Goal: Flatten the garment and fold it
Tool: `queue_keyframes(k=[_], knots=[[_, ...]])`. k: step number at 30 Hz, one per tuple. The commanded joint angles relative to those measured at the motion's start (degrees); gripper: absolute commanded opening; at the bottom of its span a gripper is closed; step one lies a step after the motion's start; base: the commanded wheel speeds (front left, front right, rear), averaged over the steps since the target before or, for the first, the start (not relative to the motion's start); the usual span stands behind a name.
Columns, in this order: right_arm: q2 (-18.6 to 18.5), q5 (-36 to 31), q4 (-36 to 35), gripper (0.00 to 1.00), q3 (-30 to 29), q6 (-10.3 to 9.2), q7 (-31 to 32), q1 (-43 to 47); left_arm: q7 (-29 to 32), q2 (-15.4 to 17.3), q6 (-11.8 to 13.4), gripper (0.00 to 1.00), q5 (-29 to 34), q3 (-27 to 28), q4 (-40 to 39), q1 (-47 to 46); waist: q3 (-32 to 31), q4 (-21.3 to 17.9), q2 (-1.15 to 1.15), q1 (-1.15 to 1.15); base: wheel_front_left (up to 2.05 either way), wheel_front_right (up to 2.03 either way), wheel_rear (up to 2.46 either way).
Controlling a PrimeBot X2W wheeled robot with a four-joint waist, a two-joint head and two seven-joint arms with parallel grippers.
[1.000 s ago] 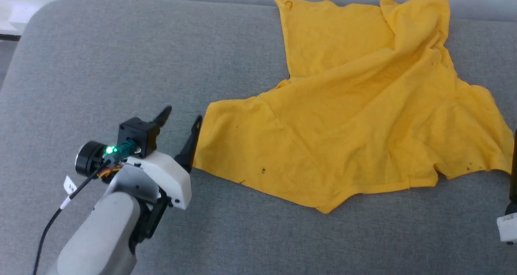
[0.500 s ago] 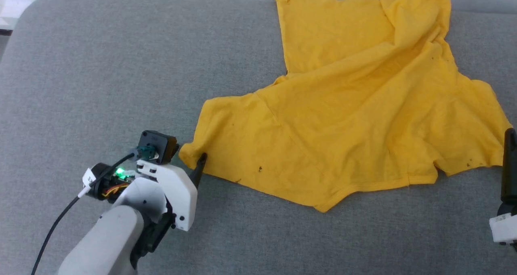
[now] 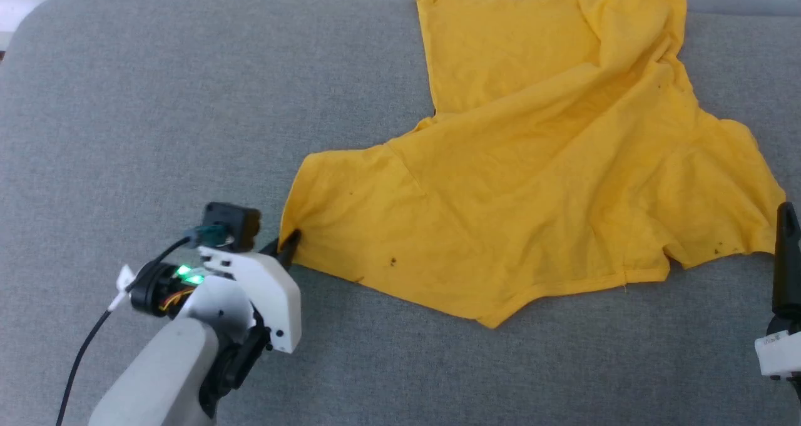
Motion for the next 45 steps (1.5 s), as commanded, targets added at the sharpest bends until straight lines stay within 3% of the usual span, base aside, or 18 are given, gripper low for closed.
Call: queue_keyframes(k=[1, 7, 12, 18, 23, 32, 45], knots=[[0.06, 0.52, 0.37, 1.00, 0.03, -0.05, -0.51, -0.06, -2.26, -0.59, 1.33, 0.00, -1.18, 1.67, -0.02, 2.04, -0.92, 0.07, 0.00, -0.01, 0.00, 0.00, 0.00], [0.06, 0.67, 1.25, 1.00, -0.01, -0.05, -0.54, 0.83, -9.87, -2.37, 6.84, 0.00, -6.65, 10.12, -7.72, 10.10, -3.75, 0.28, 0.00, -0.01, 0.00, 0.00, 0.00], [0.06, 0.65, 1.68, 1.00, -0.72, -0.05, -0.16, 2.15, -13.72, -1.12, 11.84, 0.00, -10.74, 18.43, -14.47, 22.03, -5.94, 0.81, 0.00, -0.01, 0.00, 0.00, 0.00], [0.06, 0.01, 1.95, 1.00, -1.85, -0.05, 1.07, 3.33, -16.50, 1.05, 15.54, 0.00, -12.56, 26.53, -18.72, 32.24, -6.78, 2.02, 0.00, -0.01, 0.00, 0.00, 0.00], [0.06, -2.31, 2.79, 1.00, -0.82, -0.05, 4.95, 3.44, -16.36, 1.22, 15.24, 0.00, -12.92, 26.45, -21.70, 34.04, -6.65, 3.15, 0.00, -0.01, 0.00, 0.00, 0.00], [0.06, -12.84, 5.32, 1.00, 5.49, -0.05, 18.69, -0.42, -15.99, 1.07, 13.94, 0.00, -11.04, 22.75, -22.38, 29.28, -4.23, 3.90, 0.00, -0.01, 0.00, 0.00, 0.00], [-0.67, -18.24, 11.53, 1.00, 6.73, -0.05, 25.93, -4.54, -16.22, 0.45, 13.07, 0.00, -10.50, 20.94, -21.27, 25.95, -1.07, 6.27, 0.00, -0.01, 0.00, 0.00, 0.00]])
